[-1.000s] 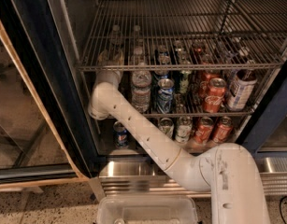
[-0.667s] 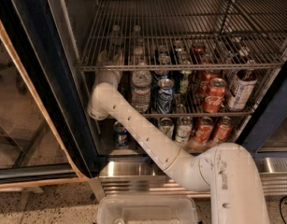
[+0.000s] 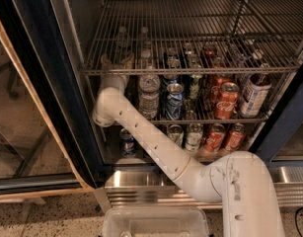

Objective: Pick water bottle from middle shelf of fridge

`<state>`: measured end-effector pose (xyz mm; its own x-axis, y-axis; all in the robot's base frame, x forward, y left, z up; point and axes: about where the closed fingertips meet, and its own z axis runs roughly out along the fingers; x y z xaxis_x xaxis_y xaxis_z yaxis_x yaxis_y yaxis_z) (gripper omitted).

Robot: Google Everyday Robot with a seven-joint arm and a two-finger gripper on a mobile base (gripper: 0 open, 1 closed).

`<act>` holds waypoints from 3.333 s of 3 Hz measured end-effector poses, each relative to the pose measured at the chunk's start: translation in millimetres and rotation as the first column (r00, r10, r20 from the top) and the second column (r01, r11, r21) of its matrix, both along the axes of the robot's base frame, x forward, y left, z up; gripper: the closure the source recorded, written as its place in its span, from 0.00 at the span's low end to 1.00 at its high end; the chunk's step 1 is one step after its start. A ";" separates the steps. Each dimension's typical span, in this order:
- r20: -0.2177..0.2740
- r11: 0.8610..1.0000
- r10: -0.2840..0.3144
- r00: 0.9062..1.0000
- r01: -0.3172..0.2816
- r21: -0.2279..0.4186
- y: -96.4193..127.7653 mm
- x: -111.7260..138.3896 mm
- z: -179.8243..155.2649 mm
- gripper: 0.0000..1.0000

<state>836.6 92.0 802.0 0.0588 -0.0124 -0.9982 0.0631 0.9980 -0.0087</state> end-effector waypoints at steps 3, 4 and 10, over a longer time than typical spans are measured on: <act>0.003 1.000 0.002 1.000 -0.002 -0.002 0.2 2.3 0.5 0.45; 0.021 1.000 -0.011 1.000 0.011 -0.002 -3.5 5.4 5.4 0.46; 0.048 1.000 0.000 0.999 0.002 -0.024 -7.4 38.6 17.9 0.39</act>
Offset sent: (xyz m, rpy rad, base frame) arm 0.0000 0.0000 0.0000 0.0000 0.0000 0.0000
